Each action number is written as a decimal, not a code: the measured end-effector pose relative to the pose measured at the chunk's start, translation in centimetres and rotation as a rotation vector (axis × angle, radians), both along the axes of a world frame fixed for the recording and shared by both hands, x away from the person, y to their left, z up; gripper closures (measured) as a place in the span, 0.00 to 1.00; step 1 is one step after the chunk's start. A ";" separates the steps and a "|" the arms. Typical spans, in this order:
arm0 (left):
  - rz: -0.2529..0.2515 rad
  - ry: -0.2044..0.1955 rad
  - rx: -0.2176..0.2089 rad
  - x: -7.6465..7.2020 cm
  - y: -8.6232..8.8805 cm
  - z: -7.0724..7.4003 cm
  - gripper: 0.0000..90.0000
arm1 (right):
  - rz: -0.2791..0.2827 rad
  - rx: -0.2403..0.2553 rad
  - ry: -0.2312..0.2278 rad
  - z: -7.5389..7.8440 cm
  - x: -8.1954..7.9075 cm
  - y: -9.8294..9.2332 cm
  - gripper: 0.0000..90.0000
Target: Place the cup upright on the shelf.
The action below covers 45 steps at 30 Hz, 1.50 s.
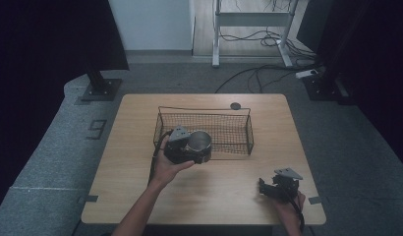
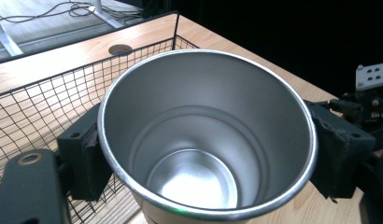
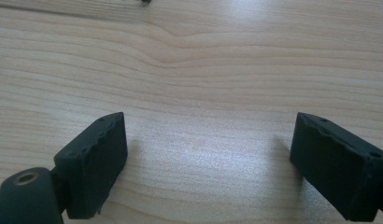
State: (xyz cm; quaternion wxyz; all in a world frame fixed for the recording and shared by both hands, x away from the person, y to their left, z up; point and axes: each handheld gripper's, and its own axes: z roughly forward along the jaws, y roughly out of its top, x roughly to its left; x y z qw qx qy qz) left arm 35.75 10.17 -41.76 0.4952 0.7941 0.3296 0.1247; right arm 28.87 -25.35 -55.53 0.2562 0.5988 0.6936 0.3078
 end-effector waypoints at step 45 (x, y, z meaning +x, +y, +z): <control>0.053 -0.013 0.008 4.3 1.3 3.6 0.17 | -0.008 -0.001 -0.006 0.0 0.1 0.0 0.13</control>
